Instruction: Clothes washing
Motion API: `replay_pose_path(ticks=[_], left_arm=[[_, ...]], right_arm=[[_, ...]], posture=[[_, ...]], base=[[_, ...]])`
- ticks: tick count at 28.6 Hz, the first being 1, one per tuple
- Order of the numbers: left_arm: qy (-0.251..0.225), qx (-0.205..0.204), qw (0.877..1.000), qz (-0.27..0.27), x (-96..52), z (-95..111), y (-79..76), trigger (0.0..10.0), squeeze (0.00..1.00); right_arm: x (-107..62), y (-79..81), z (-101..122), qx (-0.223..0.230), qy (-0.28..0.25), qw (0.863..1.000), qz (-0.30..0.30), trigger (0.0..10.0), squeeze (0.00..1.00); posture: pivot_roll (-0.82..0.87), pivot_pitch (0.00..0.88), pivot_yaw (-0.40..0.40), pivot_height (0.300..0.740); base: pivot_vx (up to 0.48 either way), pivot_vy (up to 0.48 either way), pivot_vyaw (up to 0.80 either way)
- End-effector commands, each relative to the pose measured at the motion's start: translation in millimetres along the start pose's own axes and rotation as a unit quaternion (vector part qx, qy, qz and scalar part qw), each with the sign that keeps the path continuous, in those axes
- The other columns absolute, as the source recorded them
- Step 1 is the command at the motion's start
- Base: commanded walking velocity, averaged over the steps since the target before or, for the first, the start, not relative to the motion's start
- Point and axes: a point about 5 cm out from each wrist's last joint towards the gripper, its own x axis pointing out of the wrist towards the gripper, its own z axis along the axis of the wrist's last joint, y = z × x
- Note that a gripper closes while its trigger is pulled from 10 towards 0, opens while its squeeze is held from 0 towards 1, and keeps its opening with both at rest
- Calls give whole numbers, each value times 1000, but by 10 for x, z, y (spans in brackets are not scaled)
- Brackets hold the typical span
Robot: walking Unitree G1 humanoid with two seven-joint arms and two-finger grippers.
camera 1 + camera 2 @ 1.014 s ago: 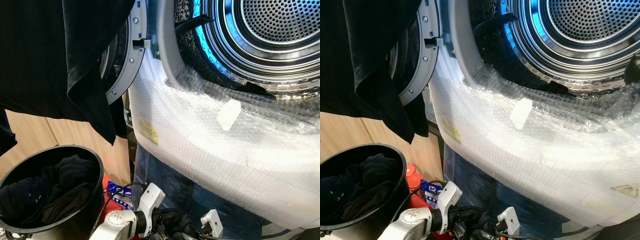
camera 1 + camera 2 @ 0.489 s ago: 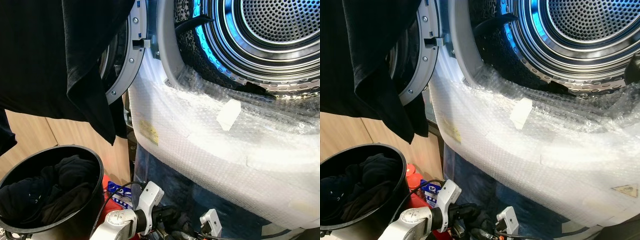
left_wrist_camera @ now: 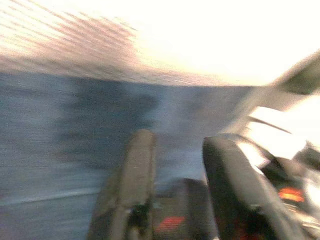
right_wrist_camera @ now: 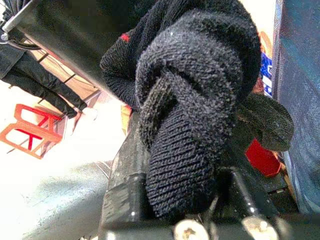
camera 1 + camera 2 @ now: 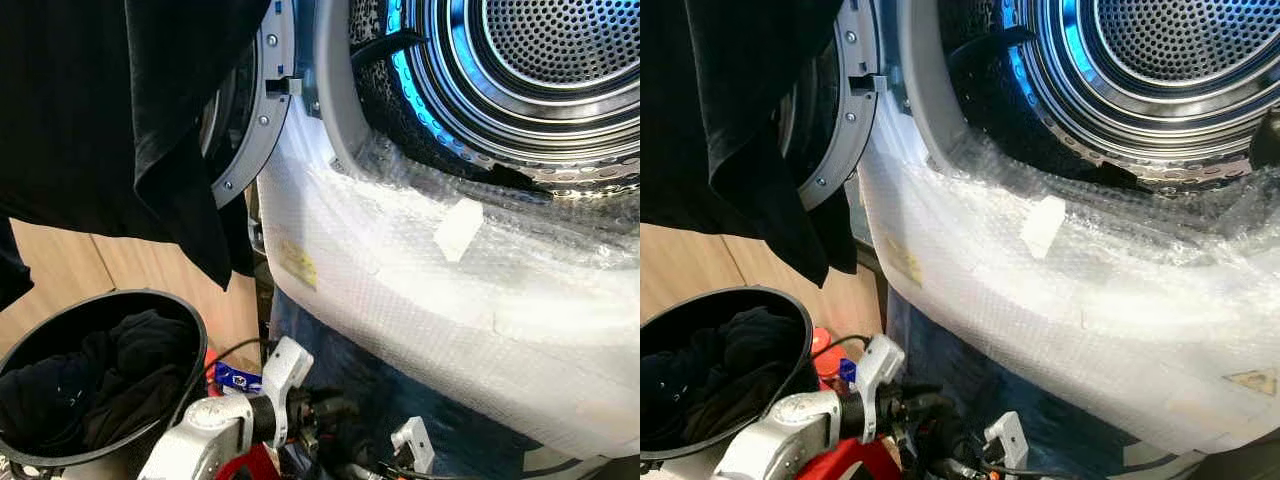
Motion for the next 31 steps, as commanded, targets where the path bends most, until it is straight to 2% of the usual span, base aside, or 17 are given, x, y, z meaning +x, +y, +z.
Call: replay_pose_path(ticks=[1, 12, 13, 14, 15, 17, 18, 20, 22, 25, 26, 27, 29, 31], left_arm=[[-15, 33, 998, 60, -54, 118, 87, 10000, 1000], [-15, 34, 997, 75, -86, 151, 79, 10000, 1000], [-98, 29, 951, 292, -414, 150, 326, 10000, 0], [-128, 19, 919, 371, -574, 131, 417, 10000, 0], [-144, 12, 898, 415, -672, 113, 462, 10000, 0], [-163, 8, 877, 452, -770, 113, 531, 10000, 0], [-163, 20, 870, 466, -809, 116, 560, 10000, 0], [-166, 29, 856, 489, -897, 103, 629, 10000, 0], [-163, 37, 855, 491, -926, 92, 651, 10000, 0], [-167, 35, 847, 503, -967, 67, 656, 10000, 0], [-171, 41, 835, 521, -996, 39, 648, 10000, 0], [-171, 46, 831, 527, -1010, 27, 646, 10000, 0], [-173, 38, 826, 536, -1039, -1, 649, 10000, 0], [-166, 41, 825, 539, -1044, -42, 667, 10000, 0]], right_arm=[[-18, -3, -3, -9, 3, 1000, 0, 0, 0], [-21, -2, -8, -9, 3, 1000, 0, 0, 0], [-133, 37, -10, -16, -12, 1000, 8, 0, 0], [-175, 62, 0, -21, -19, 1000, 12, 0, 0], [-199, 79, 7, -24, -23, 999, 14, 0, 0], [-224, 121, 30, -33, -28, 999, 22, 0, 0], [-233, 144, 45, -37, -31, 998, 26, 0, 0], [-254, 202, 88, -46, -41, 998, 34, 0, 0], [-261, 227, 106, -51, -46, 997, 35, 0, 0], [-268, 276, 147, -60, -54, 996, 37, 0, 0], [-294, 340, 195, -66, -62, 995, 39, 0, 0], [-306, 370, 222, -68, -66, 995, 41, 0, 0], [-337, 450, 310, -75, -82, 992, 52, 0, 0], [-383, 607, 425, -94, -91, 988, 81, 0, 0]], posture=[[13, 20, -52, 740], [13, 20, -52, 740], [31, 30, -47, 740], [31, 30, -47, 740], [31, 30, -47, 740], [29, 28, -49, 740], [26, 24, -48, 740], [15, 24, -43, 740], [15, 24, -43, 740], [10, 21, -39, 740], [11, 17, -40, 740], [11, 17, -40, 740], [16, 16, -41, 740], [16, 16, -41, 740]], base=[[0, 0, 0], [0, 0, 0], [0, 0, 0], [0, 0, 0], [0, 0, 0], [0, 0, 0], [0, 0, 0], [0, 0, 0], [0, 0, 0], [0, 0, 0], [0, 0, 0], [0, 0, 0], [0, 0, 0], [0, 0, 0]])
